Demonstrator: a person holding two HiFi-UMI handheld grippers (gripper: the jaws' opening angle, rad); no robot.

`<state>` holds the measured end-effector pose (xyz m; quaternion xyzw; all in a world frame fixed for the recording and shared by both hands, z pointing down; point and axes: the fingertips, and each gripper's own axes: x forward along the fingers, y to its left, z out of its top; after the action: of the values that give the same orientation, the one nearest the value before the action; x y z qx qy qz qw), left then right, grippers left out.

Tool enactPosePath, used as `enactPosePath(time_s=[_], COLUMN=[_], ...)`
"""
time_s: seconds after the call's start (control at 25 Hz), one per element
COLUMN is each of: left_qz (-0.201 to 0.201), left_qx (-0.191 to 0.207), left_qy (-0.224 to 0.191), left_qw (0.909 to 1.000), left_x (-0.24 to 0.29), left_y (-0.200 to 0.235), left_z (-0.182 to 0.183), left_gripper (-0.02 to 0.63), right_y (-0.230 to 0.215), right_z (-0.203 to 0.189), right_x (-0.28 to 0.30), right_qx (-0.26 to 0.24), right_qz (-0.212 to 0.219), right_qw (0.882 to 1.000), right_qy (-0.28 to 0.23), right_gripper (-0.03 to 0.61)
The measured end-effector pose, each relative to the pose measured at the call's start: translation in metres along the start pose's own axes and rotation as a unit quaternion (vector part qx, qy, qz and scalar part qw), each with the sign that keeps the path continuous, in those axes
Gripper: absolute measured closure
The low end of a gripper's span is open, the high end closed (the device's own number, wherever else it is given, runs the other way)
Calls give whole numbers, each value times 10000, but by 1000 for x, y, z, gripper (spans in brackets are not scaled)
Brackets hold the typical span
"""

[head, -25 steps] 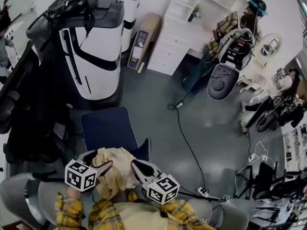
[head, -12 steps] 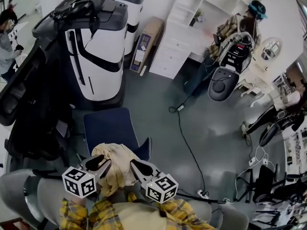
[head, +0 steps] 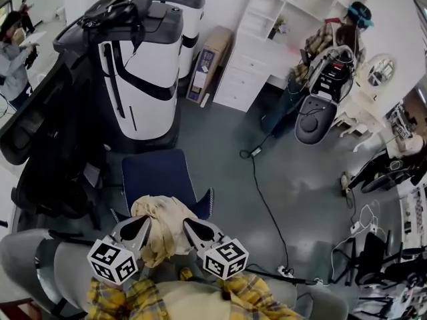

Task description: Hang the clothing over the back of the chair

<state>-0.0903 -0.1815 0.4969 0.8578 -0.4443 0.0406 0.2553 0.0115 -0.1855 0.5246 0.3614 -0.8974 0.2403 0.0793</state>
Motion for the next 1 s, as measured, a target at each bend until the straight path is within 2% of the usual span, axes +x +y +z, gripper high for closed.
enactPosePath(time_s=[0.12, 0.32, 1.0], left_qz=[66, 89, 379], left_qx=[102, -90, -268], left_qy=[17, -19, -57], left_qw=[9999, 9999, 9989], left_x=[-4, -9, -28], left_y=[-8, -16, -15], left_z=[1, -1, -19], left_gripper=[609, 609, 609], right_y=[3, 5, 12], right_z=[0, 0, -8], right_x=[-3, -9, -12], right_qx=[-42, -114, -314], right_qz=[7, -35, -32], right_qw=[10000, 9999, 9994], right_qy=[-16, -60, 120], right_gripper=[563, 565, 566])
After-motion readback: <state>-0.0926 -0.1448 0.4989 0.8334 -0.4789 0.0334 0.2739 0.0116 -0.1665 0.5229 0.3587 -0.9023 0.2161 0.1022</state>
